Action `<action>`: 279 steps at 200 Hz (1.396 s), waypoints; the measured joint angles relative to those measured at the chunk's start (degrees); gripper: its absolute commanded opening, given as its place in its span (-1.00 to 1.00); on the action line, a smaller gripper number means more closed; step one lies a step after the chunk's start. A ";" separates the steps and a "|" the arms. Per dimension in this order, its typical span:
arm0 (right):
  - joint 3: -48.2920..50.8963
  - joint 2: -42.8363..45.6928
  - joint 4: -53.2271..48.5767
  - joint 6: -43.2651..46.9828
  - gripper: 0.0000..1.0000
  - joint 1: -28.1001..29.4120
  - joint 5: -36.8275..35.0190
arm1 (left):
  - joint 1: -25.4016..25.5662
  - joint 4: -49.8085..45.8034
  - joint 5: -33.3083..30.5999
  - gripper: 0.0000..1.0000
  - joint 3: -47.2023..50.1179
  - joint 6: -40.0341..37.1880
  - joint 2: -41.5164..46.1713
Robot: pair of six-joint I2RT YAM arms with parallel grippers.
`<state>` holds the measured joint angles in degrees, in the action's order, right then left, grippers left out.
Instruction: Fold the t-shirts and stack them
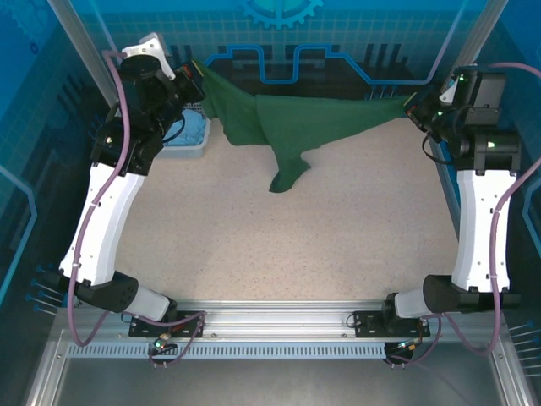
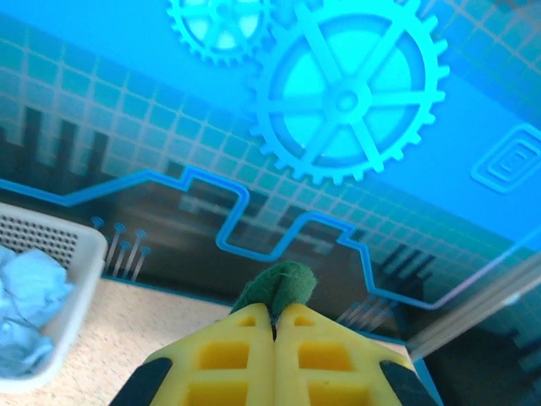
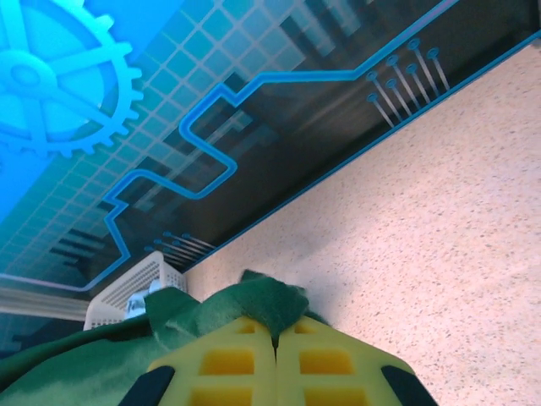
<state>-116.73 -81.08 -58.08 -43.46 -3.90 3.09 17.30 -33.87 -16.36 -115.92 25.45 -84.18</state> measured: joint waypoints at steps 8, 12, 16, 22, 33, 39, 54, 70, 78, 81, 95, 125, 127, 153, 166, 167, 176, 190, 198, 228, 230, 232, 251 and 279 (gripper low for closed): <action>-0.02 0.22 -0.24 0.02 -1.00 -0.79 -0.22 | -0.37 0.13 -0.90 -1.00 -0.35 -0.39 0.09; -0.04 0.31 -0.44 0.00 -1.00 -1.25 -0.44 | -0.63 0.22 -1.40 -1.00 -0.46 -0.57 0.15; -0.13 0.35 -0.66 0.00 -1.00 -1.62 -0.63 | -0.85 0.22 -1.77 -1.00 -0.55 -0.63 0.17; -0.39 0.35 -1.11 -0.02 -1.00 -2.23 -0.98 | -1.31 0.26 -2.27 -1.00 -0.59 -1.03 0.24; -0.87 0.35 -1.77 -0.07 -1.00 -3.30 -1.64 | -2.19 0.31 -2.95 -1.00 -0.59 -1.46 0.28; -1.18 0.35 -2.19 -0.13 -1.00 -3.82 -2.01 | -2.67 0.31 -3.15 -1.00 -0.59 -1.66 0.28; -2.08 0.35 -2.84 -0.48 -1.00 -4.72 -2.95 | -3.34 0.33 -3.39 -1.00 -0.59 -1.97 0.28; -3.15 0.35 -3.34 -0.74 -1.00 -5.11 -3.58 | -3.48 0.37 -3.39 -1.00 -0.61 -2.71 0.28; -3.67 0.35 -3.69 -1.07 -1.00 -5.18 -3.82 | -3.48 0.37 -3.39 -1.00 -0.68 -3.30 0.28; -3.87 0.35 -3.85 -1.25 -1.00 -5.29 -3.91 | -3.48 0.37 -3.39 -1.00 -0.74 -3.48 0.28; -4.63 0.35 -4.26 -1.79 -1.00 -5.68 -4.17 | -3.56 0.35 -3.52 -1.00 -1.46 -4.50 0.17; -6.16 0.37 -4.20 -2.40 -1.00 -5.95 -3.76 | -3.69 0.57 -3.19 -1.00 -4.92 -5.07 0.02; -6.27 0.39 -4.17 -2.43 -1.00 -5.95 -3.72 | -3.69 0.59 -3.08 -1.00 -5.11 -5.07 0.02; -7.39 0.74 -3.15 -2.12 -1.00 -5.84 -2.82 | -3.80 1.84 1.01 -1.00 -8.90 -5.05 0.02; -8.15 1.22 -2.23 -1.68 -1.00 -5.46 -2.64 | -3.80 3.15 4.00 -1.00 -10.82 -5.03 0.02; -8.20 1.25 -2.19 -1.68 -1.00 -5.42 -2.64 | -3.80 3.21 4.13 -1.00 -10.91 -5.03 0.02; -8.70 1.77 -1.36 -1.36 -1.00 -4.96 -2.62 | -3.80 4.17 6.14 -1.00 -12.17 -4.90 0.04; -9.46 2.82 -0.31 -0.90 -0.99 -4.22 -2.62 | -3.80 6.03 8.79 -1.00 -13.25 -4.63 0.28; -9.64 3.61 0.20 -0.48 -0.99 -3.80 -2.69 | -3.80 7.17 10.03 -1.00 -13.46 -4.55 0.48; -7.13 6.73 1.42 0.31 -0.99 -3.06 -3.32 | -3.80 9.88 12.26 -1.00 -13.09 -3.93 0.15; -6.78 6.93 1.46 0.31 -1.00 -3.02 -3.41 | -3.80 10.12 12.35 -1.00 -13.03 -3.80 0.11; -6.19 7.19 1.44 0.28 -1.00 -2.95 -3.65 | -3.80 10.29 12.37 -1.00 -12.90 -3.63 -0.04; 0.48 9.07 1.51 0.20 -1.00 -2.08 -4.90 | -3.87 11.91 12.87 -1.00 -12.48 -1.42 -3.13; 13.38 9.20 -0.79 -0.28 -1.00 -1.27 -7.91 | -3.96 11.91 14.38 -0.71 -19.12 3.04 -17.55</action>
<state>-103.35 -71.88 -58.87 -43.75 -5.17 -4.82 13.34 -21.96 -1.98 -135.04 28.49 -101.73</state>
